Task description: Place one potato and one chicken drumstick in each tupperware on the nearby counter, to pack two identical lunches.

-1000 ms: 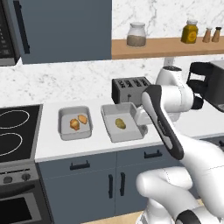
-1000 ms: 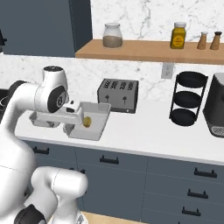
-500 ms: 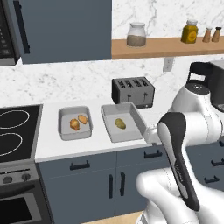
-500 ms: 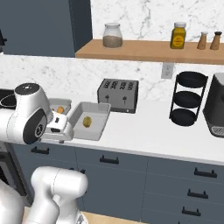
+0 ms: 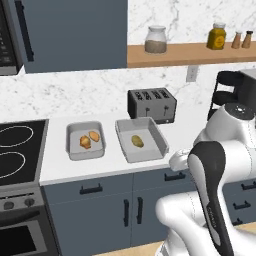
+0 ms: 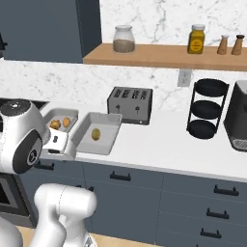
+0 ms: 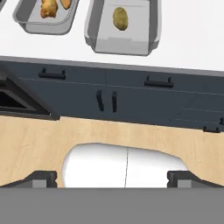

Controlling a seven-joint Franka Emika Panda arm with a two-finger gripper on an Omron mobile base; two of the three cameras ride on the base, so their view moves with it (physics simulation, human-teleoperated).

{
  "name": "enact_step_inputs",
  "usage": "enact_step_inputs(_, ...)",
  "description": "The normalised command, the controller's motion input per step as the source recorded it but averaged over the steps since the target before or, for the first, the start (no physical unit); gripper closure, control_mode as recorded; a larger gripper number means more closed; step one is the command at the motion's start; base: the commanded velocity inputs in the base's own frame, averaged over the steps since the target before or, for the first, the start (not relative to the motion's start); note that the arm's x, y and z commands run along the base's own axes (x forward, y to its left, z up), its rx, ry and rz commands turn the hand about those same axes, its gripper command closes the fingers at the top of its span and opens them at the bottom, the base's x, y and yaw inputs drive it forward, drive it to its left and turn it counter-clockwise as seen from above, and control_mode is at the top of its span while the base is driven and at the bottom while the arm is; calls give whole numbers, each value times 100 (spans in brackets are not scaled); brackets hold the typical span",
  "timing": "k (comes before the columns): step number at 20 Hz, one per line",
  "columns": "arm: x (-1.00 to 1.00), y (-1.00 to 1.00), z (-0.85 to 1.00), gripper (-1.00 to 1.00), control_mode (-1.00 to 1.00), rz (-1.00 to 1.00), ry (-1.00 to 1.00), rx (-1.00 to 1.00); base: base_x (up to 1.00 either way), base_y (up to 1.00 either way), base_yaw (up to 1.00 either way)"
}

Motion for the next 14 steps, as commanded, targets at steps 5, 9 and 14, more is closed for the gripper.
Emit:
enact_step_inputs(5,0,0,0,-100,100,0,0,0,-54,-23,0)
enact_step_inputs(9,0,0,0,-100,100,0,0,0,-78,-30,0)
enact_step_inputs(14,0,0,0,-100,100,0,0,0,-1,-88,0)
